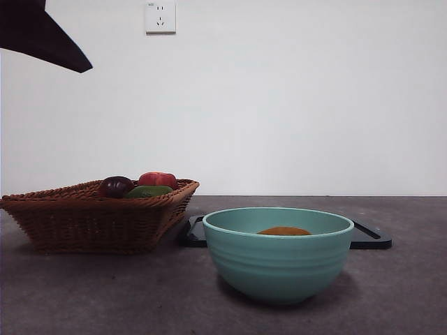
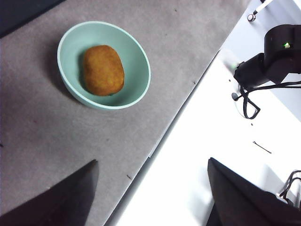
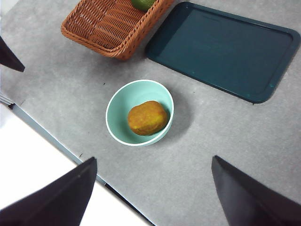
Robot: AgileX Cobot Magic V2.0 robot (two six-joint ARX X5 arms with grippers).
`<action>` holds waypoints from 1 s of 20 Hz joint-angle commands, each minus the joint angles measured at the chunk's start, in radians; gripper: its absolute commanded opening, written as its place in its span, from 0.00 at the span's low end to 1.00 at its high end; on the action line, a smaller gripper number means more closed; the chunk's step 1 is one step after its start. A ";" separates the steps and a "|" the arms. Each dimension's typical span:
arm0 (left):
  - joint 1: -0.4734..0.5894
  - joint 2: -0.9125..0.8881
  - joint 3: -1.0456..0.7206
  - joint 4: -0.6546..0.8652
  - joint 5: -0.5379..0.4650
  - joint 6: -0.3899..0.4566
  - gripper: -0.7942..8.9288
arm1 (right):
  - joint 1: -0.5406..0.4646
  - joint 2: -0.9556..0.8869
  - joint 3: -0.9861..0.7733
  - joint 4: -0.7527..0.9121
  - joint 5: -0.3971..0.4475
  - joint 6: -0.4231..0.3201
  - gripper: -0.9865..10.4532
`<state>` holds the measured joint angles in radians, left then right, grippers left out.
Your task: Pick up the wifruite, put it on the bowl, pick up the plate, put it on desk
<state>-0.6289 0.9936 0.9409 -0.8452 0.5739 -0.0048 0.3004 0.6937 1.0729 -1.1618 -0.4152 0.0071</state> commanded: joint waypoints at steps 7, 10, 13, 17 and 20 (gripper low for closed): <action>-0.008 0.005 0.010 0.007 0.003 0.020 0.46 | 0.005 0.011 0.019 0.010 0.000 0.010 0.43; -0.008 0.005 0.010 0.007 0.003 0.020 0.46 | 0.005 0.026 0.013 0.017 -0.004 0.062 0.43; -0.008 0.005 0.010 0.007 0.003 0.020 0.46 | 0.005 0.065 -0.043 0.049 -0.004 0.107 0.43; -0.008 0.004 0.010 0.006 0.003 0.020 0.46 | 0.029 0.112 -0.198 0.218 -0.006 0.202 0.43; -0.008 0.005 0.010 0.008 0.003 0.020 0.46 | 0.090 0.169 -0.311 0.379 -0.003 0.259 0.42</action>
<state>-0.6289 0.9936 0.9409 -0.8444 0.5743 0.0025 0.3862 0.8551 0.7528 -0.7959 -0.4175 0.2329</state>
